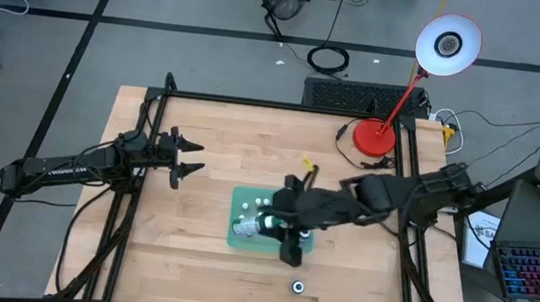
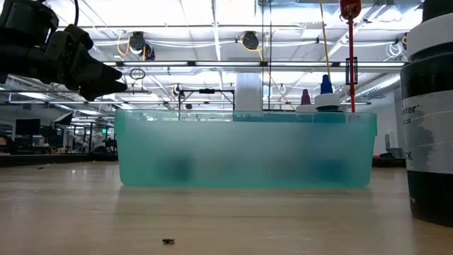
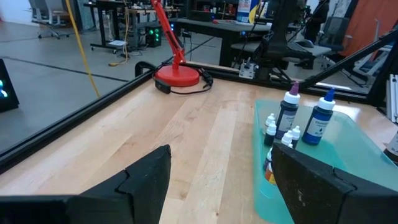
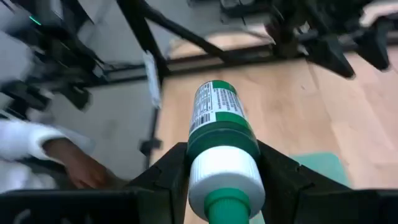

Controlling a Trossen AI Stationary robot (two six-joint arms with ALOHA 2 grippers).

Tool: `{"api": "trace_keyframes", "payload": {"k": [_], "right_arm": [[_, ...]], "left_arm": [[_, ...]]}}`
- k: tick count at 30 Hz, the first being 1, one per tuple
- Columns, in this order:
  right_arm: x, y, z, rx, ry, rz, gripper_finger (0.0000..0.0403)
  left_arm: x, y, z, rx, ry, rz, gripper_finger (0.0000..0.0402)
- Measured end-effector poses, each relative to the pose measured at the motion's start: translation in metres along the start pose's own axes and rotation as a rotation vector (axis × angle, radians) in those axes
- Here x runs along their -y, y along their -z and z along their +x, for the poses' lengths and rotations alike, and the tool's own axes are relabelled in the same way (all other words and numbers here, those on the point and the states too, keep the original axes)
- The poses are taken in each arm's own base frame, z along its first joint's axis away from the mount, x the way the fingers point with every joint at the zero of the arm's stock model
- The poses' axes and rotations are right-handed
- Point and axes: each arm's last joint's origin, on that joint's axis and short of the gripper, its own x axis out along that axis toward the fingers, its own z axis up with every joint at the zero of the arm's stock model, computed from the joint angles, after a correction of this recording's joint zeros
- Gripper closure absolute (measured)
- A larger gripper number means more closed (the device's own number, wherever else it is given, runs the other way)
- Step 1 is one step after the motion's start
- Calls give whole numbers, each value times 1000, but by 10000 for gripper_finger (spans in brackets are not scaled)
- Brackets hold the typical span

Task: Pick & Place food coloring
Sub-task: Put the large green food coloring bottle into the blue bin

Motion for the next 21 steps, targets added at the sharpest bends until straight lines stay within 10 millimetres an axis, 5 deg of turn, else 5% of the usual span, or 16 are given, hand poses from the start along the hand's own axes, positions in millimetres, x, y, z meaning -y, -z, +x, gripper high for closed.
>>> {"api": "trace_keyframes", "payload": {"k": [4,10,15,21], "right_arm": [[13,8,26,-209,108,-16,272],[51,50,79,-538,330,20,272],[72,92,126,-719,344,20,272],[89,129,158,-882,322,47,272]], "left_arm": [[0,0,0,1,0,0,128],[0,0,0,1,0,0,128],[0,0,0,1,0,0,128],[0,0,0,1,0,0,128]]}}
